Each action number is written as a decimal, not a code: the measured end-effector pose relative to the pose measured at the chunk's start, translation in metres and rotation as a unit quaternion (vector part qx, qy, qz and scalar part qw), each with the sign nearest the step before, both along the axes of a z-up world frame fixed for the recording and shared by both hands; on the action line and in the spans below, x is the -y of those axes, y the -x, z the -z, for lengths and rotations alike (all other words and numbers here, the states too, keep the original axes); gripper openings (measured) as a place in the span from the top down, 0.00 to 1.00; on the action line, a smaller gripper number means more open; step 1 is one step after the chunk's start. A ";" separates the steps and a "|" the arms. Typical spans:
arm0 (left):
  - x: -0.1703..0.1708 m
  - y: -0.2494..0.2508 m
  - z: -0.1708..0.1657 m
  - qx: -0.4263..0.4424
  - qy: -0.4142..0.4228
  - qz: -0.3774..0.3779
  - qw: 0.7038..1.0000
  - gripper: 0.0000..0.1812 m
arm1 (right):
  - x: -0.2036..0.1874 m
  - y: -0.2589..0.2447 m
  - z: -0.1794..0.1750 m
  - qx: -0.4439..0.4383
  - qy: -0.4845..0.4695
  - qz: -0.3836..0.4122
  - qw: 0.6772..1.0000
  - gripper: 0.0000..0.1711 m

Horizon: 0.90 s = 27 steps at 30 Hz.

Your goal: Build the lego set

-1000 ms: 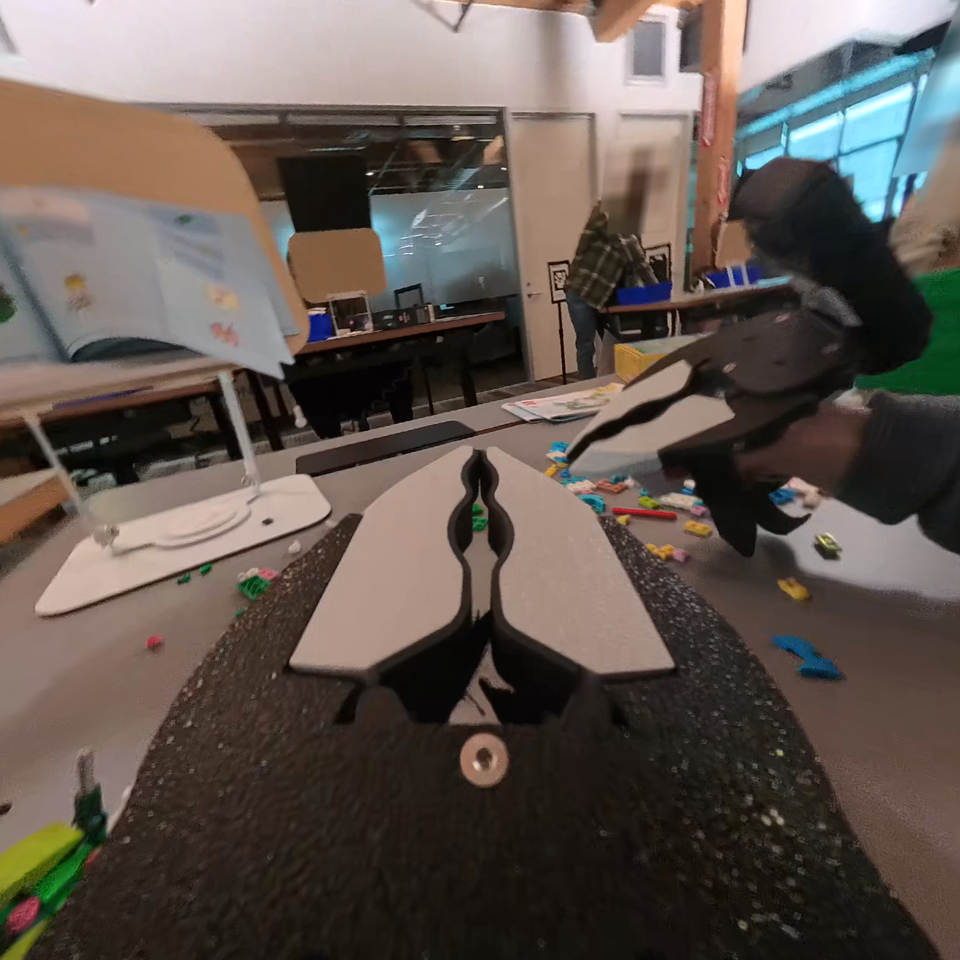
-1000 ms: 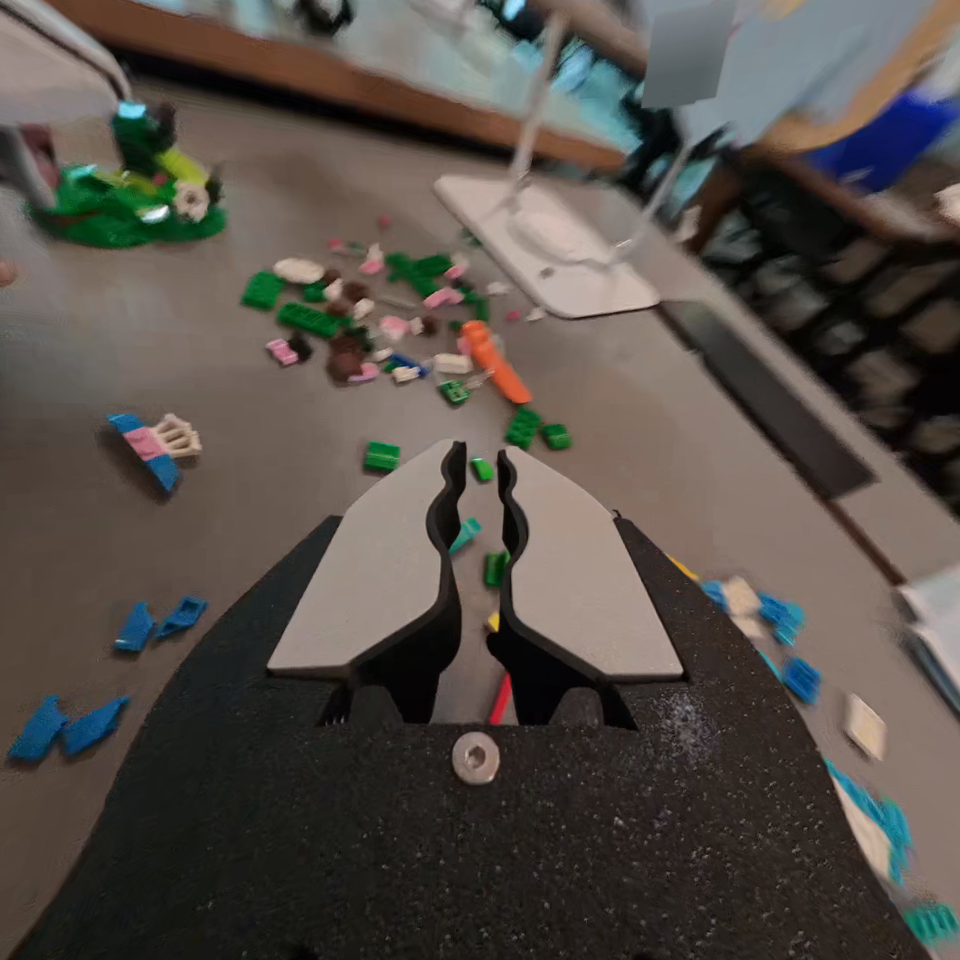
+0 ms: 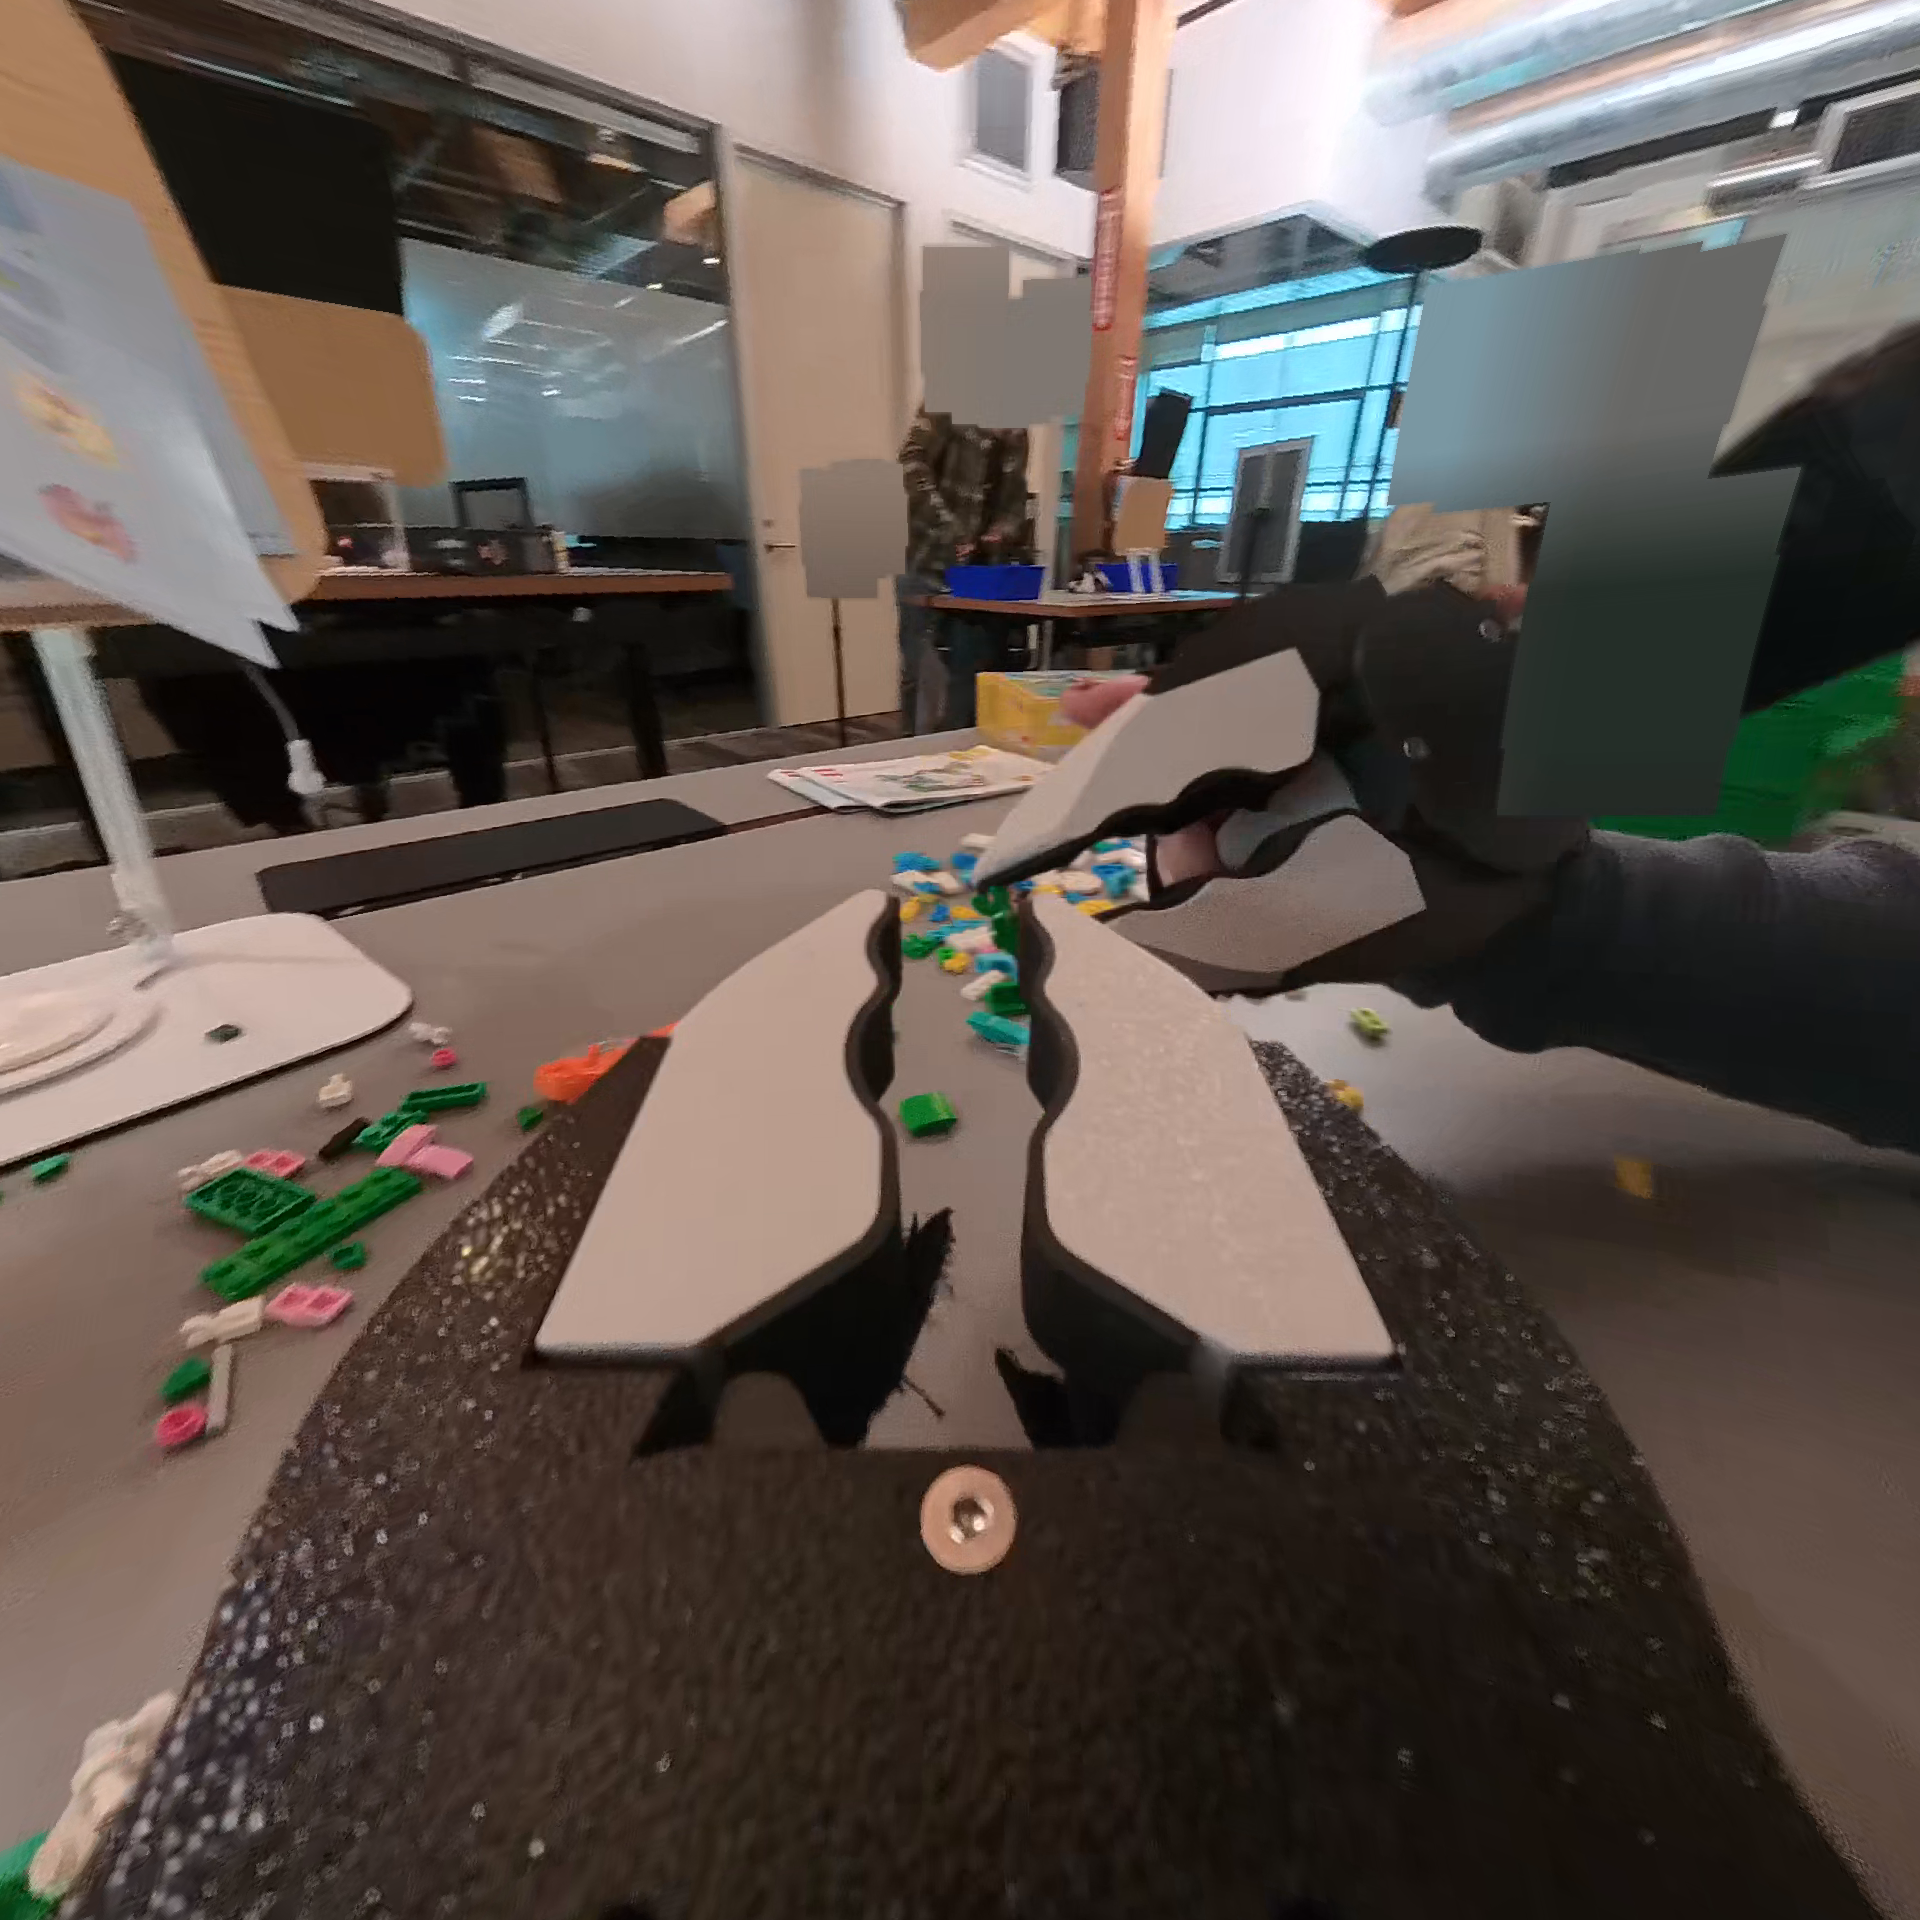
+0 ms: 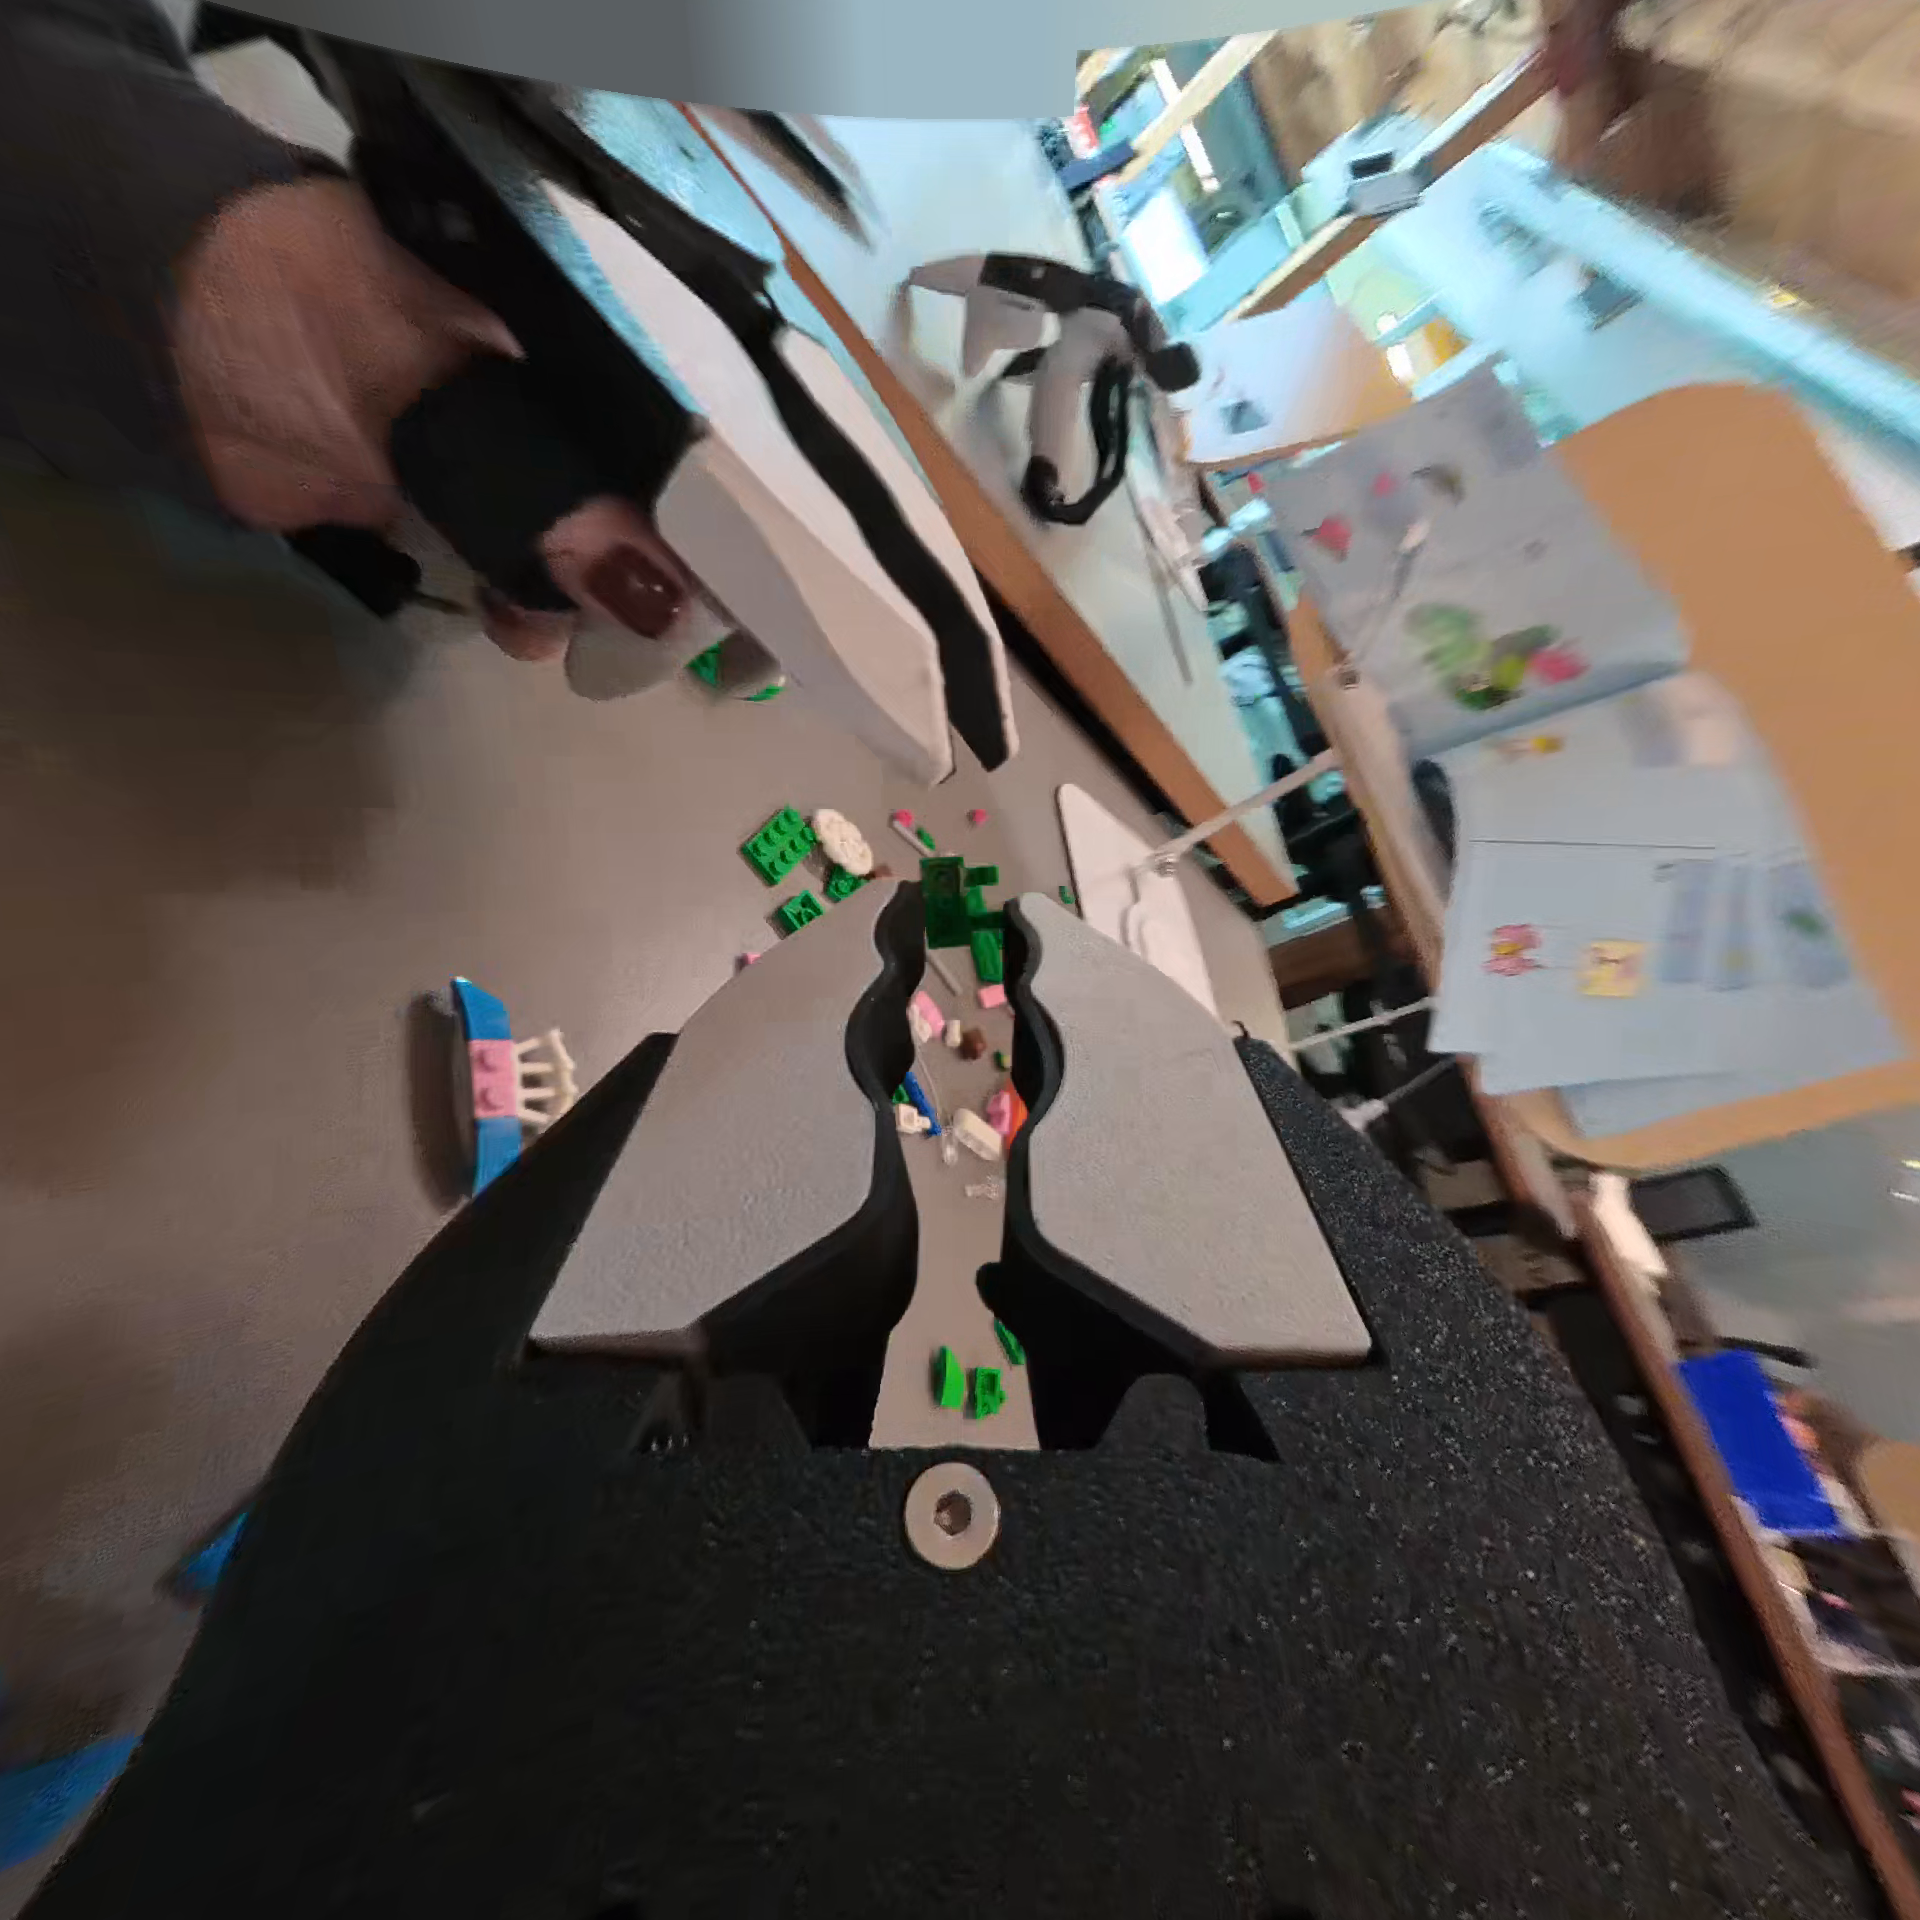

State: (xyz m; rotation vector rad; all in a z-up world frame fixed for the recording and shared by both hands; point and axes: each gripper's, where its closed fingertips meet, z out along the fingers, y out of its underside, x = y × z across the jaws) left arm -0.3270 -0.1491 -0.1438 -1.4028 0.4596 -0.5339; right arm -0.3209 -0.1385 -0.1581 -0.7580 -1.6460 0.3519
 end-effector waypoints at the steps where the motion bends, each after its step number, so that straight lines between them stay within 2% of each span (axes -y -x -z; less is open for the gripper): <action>1: 0.002 -0.003 0.001 0.001 0.006 0.021 1.000 0.88 | 0.005 -0.005 -0.001 -0.013 -0.018 0.010 1.000 0.92; 4: 0.008 -0.019 0.011 0.018 0.057 0.104 0.993 0.86 | 0.016 -0.016 -0.001 -0.037 -0.063 0.028 0.997 0.92; 7: 0.015 -0.032 0.013 0.032 0.079 0.159 0.984 0.89 | 0.023 -0.017 0.004 -0.037 -0.084 0.028 0.995 0.92; 9: 0.015 -0.036 0.018 0.029 0.102 0.168 0.980 0.91 | 0.024 -0.017 0.004 -0.036 -0.100 0.030 0.994 0.92; 10: 0.014 -0.036 0.018 0.034 0.105 0.169 0.979 0.96 | 0.024 -0.018 0.004 -0.034 -0.100 0.030 0.994 0.92; 11: 0.013 -0.036 0.019 0.034 0.102 0.164 0.981 0.97 | 0.024 -0.018 0.004 -0.036 -0.100 0.030 0.994 0.92; 14: 0.010 -0.034 0.022 -0.034 0.058 0.120 0.990 0.98 | 0.022 -0.019 0.007 -0.038 -0.089 0.033 0.995 0.92; 15: 0.008 -0.032 0.023 -0.073 0.033 0.093 0.992 0.98 | 0.021 -0.020 0.009 -0.038 -0.055 0.034 0.997 0.91; 17: 0.004 -0.026 0.021 -0.153 -0.021 0.024 0.988 0.98 | 0.025 -0.022 0.013 -0.032 0.115 0.007 0.993 0.90; 20: 0.003 -0.021 0.021 -0.294 -0.103 -0.063 0.948 0.98 | 0.020 -0.028 0.003 -0.050 0.326 -0.012 0.944 0.89; 24: 0.003 -0.029 0.024 -0.444 -0.183 -0.126 0.868 0.98 | 0.020 -0.025 0.009 -0.022 0.439 0.007 0.898 0.89; 27: 0.002 -0.033 0.027 -0.493 -0.206 -0.142 0.833 0.98 | 0.025 -0.023 0.014 -0.004 0.478 0.003 0.878 0.89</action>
